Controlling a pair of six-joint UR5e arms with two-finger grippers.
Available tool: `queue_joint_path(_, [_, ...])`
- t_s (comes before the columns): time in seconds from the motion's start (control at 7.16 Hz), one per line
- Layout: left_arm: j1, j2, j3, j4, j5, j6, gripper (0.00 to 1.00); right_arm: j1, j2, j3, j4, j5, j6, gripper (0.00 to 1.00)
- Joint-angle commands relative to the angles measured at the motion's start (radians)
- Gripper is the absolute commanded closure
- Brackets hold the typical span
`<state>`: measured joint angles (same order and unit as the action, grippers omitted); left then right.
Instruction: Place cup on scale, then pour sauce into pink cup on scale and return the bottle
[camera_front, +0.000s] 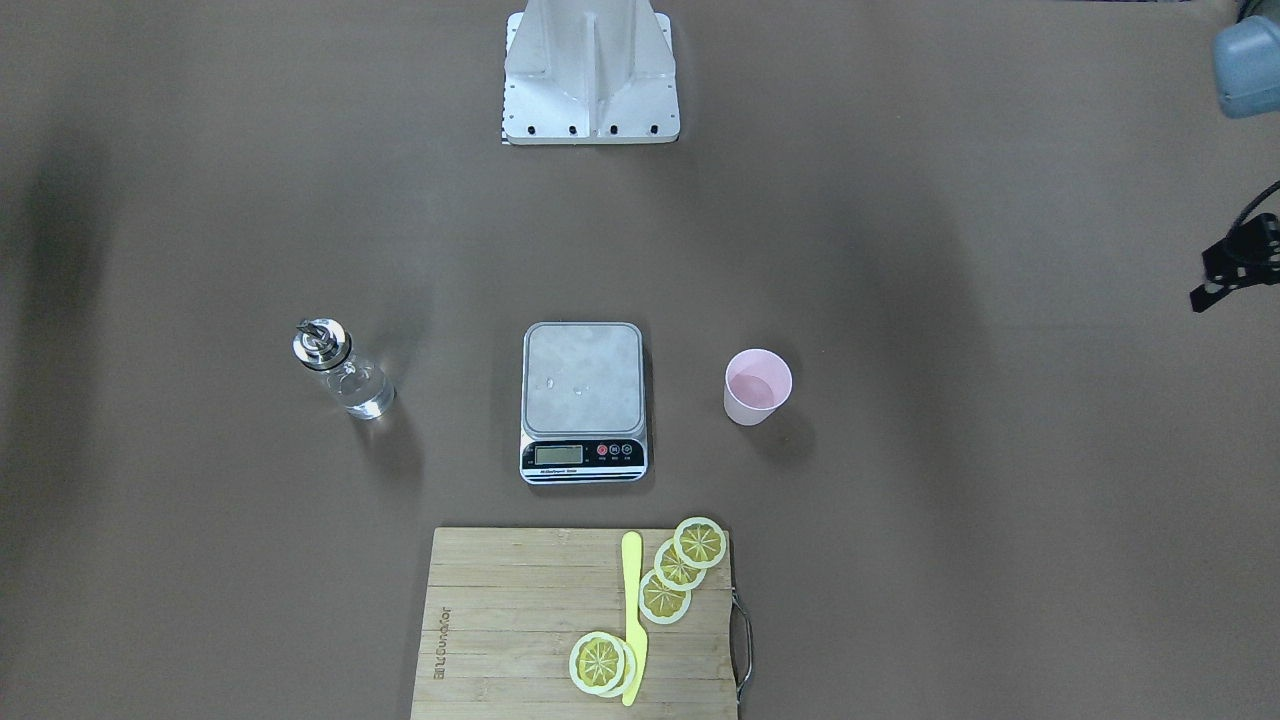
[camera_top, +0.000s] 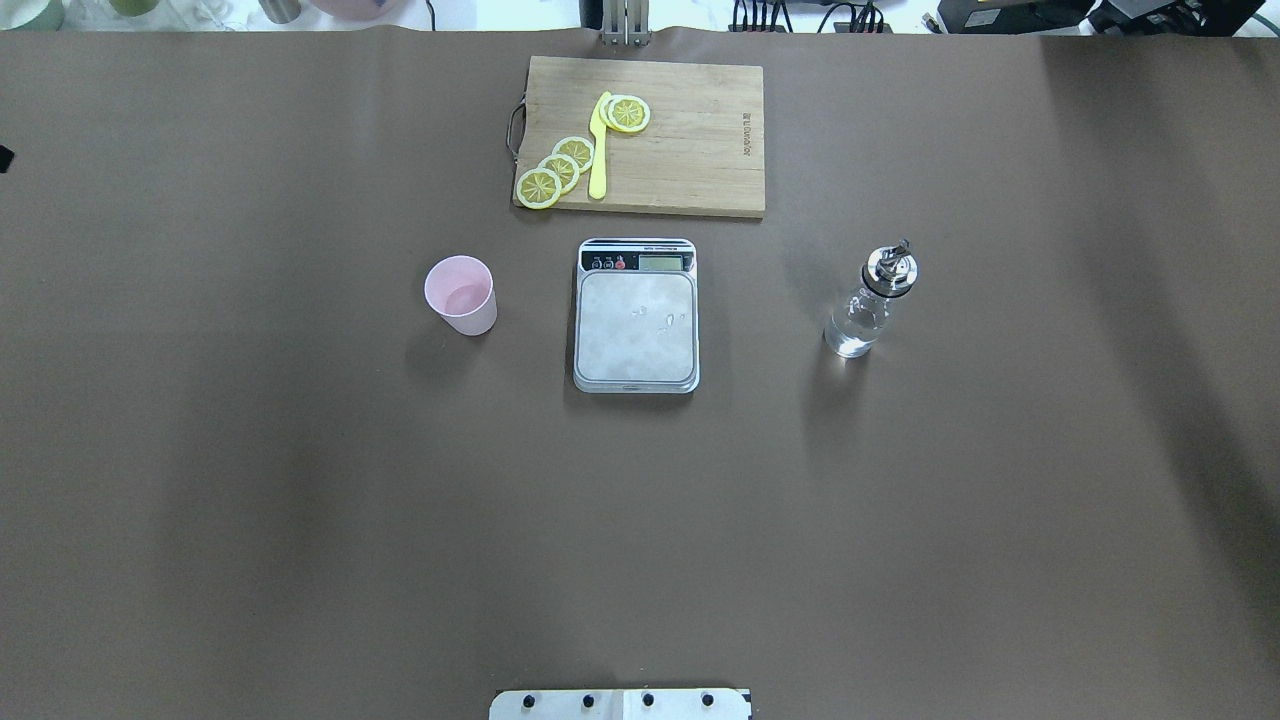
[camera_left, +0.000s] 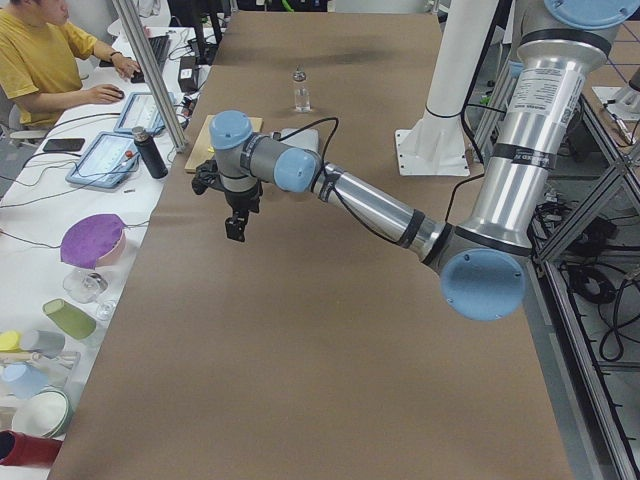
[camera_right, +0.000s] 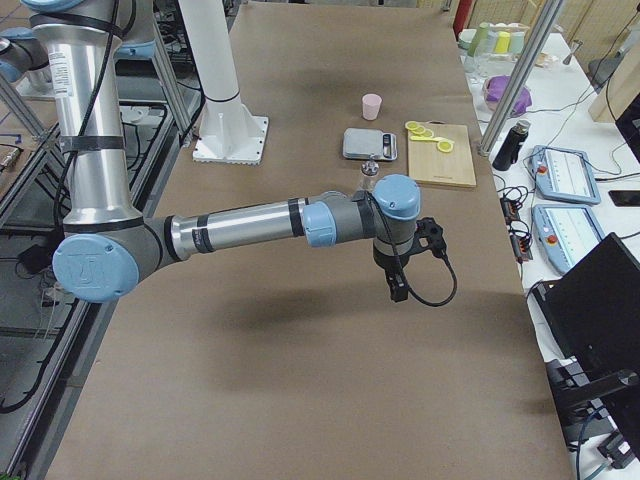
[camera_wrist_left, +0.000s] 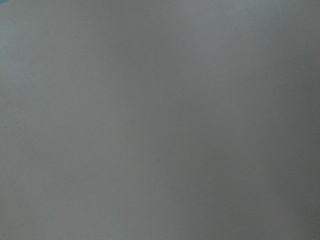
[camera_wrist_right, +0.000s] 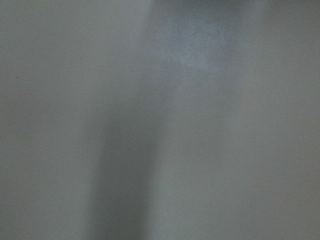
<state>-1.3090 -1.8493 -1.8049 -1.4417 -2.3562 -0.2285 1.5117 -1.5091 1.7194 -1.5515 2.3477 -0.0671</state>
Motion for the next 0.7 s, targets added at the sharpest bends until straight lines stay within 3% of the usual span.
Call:
queue_joint_path(0.0, [0.164, -0.095, -0.01, 0.001, 0.008, -0.299, 0.0, 0.001, -0.016, 0.005, -0.01, -0.008, 0.003, 0.0])
queue_joint_path(0.28, [0.339, -0.192, -0.007, 0.001, 0.139, -0.572, 0.0, 0.001, -0.017, 0.005, -0.01, -0.008, 0.015, 0.0])
queue_joint_path(0.56, [0.424, -0.234, 0.018, -0.003, 0.161, -0.666, 0.03, -0.001, -0.017, 0.005, -0.01, -0.007, 0.017, 0.0])
